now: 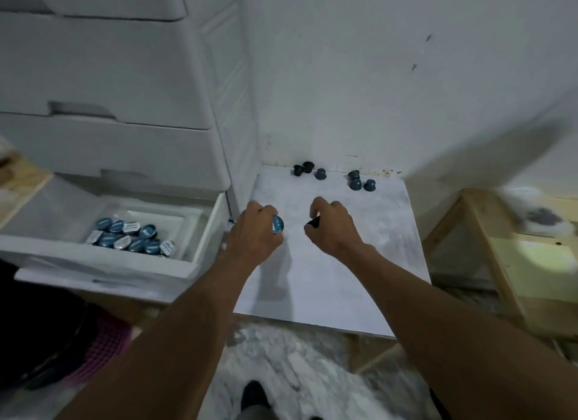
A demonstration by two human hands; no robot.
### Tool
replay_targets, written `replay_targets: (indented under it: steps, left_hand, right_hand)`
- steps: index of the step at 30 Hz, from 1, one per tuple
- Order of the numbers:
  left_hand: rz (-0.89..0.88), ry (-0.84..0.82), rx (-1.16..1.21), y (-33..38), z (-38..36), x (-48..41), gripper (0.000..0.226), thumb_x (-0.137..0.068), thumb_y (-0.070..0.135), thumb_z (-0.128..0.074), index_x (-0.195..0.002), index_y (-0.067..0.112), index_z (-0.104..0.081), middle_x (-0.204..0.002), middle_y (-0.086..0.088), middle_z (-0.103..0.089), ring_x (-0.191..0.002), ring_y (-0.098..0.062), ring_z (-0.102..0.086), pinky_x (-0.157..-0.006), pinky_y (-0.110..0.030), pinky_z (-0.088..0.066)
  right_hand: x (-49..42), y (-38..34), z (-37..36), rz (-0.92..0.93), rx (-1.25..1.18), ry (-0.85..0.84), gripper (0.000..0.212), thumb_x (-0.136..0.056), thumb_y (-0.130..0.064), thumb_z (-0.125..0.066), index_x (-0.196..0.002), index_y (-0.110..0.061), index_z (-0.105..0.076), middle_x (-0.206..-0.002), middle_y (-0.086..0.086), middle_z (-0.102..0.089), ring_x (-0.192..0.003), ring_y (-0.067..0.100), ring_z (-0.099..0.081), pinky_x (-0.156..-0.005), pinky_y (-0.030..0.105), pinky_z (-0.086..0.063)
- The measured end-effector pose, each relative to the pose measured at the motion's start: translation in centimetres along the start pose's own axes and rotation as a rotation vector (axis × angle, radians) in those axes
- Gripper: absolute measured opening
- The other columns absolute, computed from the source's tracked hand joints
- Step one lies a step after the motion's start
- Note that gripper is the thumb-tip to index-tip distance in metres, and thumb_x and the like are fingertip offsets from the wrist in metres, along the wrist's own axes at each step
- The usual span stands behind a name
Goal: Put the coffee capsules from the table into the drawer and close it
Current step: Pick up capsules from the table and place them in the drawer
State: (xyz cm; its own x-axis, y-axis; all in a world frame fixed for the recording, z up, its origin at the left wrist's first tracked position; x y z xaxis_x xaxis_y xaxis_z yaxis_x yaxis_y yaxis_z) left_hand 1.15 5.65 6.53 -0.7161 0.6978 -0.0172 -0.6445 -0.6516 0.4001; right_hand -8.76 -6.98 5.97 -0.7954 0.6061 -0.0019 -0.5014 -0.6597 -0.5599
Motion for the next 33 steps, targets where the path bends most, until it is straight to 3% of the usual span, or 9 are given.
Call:
replay_targets:
  steps: [7, 13, 17, 21, 24, 30, 33]
  left_hand:
    - [0.088, 0.135, -0.012, -7.7, 7.0, 2.5, 0.033, -0.081, 0.02, -0.065, -0.113, 0.015, -0.058, -0.113, -0.008, -0.05, -0.098, -0.027, -0.057, -0.077, -0.029, -0.041]
    - [0.027, 0.162, -0.019, -16.9, 12.3, 4.7, 0.033, -0.082, 0.016, -0.067, -0.114, 0.011, -0.056, -0.111, -0.007, -0.054, -0.1, -0.024, -0.056, -0.079, -0.026, -0.038]
    - [0.002, 0.141, -0.012, -22.9, 15.1, 5.7, 0.04, -0.082, 0.012, -0.069, -0.12, 0.011, -0.058, -0.121, -0.009, -0.056, -0.109, -0.024, -0.054, -0.09, -0.027, -0.04]
    - [-0.01, 0.11, -0.022, -26.9, 16.1, 5.9, 0.047, -0.084, 0.015, -0.066, -0.129, 0.018, -0.053, -0.126, -0.008, -0.053, -0.111, -0.023, -0.053, -0.096, -0.032, -0.04]
    - [-0.019, 0.079, 0.025, -28.6, 16.1, 5.1, 0.05, -0.084, 0.014, -0.066, -0.131, 0.018, -0.05, -0.127, -0.007, -0.052, -0.114, -0.023, -0.052, -0.098, -0.033, -0.039]
    - [-0.062, 0.049, 0.092, -30.0, 14.9, 1.6, 0.049, -0.078, 0.011, -0.073, -0.124, 0.019, -0.056, -0.122, -0.004, -0.057, -0.109, -0.021, -0.056, -0.088, -0.021, -0.037]
    - [-0.086, 0.023, 0.082, -30.5, 14.2, -0.7, 0.048, -0.078, 0.01, -0.073, -0.122, 0.019, -0.057, -0.122, -0.004, -0.058, -0.109, -0.021, -0.056, -0.087, -0.022, -0.037]
  right_hand:
    - [0.3, -10.5, -2.9, 0.21, -0.005, 0.057, 0.017, -0.082, -0.014, -0.058, -0.079, -0.013, -0.042, -0.075, 0.005, -0.049, -0.067, 0.022, -0.043, -0.06, 0.028, -0.03]
    - [0.6, -19.7, -8.4, 0.224, -0.061, 0.035, 0.026, -0.076, -0.012, -0.063, -0.1, -0.011, -0.051, -0.098, 0.009, -0.057, -0.082, 0.025, -0.053, -0.068, 0.029, -0.038]
    - [1.4, -24.3, -12.5, 0.193, -0.029, 0.04, 0.035, -0.08, -0.014, -0.063, -0.113, -0.011, -0.055, -0.113, 0.01, -0.056, -0.097, 0.029, -0.056, -0.08, 0.03, -0.041]
    - [1.6, -26.6, -14.9, 0.143, -0.033, 0.066, 0.043, -0.082, -0.007, -0.061, -0.124, -0.013, -0.055, -0.123, 0.01, -0.055, -0.106, 0.03, -0.056, -0.09, 0.031, -0.043]
    - [1.1, -27.1, -16.2, 0.09, -0.04, 0.05, 0.045, -0.08, 0.0, -0.06, -0.123, -0.014, -0.057, -0.125, 0.011, -0.053, -0.107, 0.03, -0.055, -0.088, 0.028, -0.042]
    - [-2.1, -27.2, -18.0, 0.051, 0.021, 0.015, 0.04, -0.082, -0.01, -0.063, -0.121, -0.019, -0.057, -0.119, 0.014, -0.053, -0.102, 0.032, -0.057, -0.087, 0.032, -0.045]
    - [-4.6, -26.9, -19.1, 0.06, 0.046, -0.008, 0.043, -0.08, -0.01, -0.063, -0.123, -0.016, -0.057, -0.119, 0.014, -0.057, -0.103, 0.032, -0.058, -0.086, 0.03, -0.044]
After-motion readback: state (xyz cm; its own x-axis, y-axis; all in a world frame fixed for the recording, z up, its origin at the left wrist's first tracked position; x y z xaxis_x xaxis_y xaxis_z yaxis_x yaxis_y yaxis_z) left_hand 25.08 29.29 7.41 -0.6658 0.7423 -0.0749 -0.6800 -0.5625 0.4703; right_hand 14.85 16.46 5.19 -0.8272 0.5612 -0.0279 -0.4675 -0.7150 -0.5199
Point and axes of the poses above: each hand's wrist, its own x-axis away from the middle knuckle, its own z-axis out of the back of the hand, y = z × x, the point moved 3 cm from there along -x, towards the middle knuckle
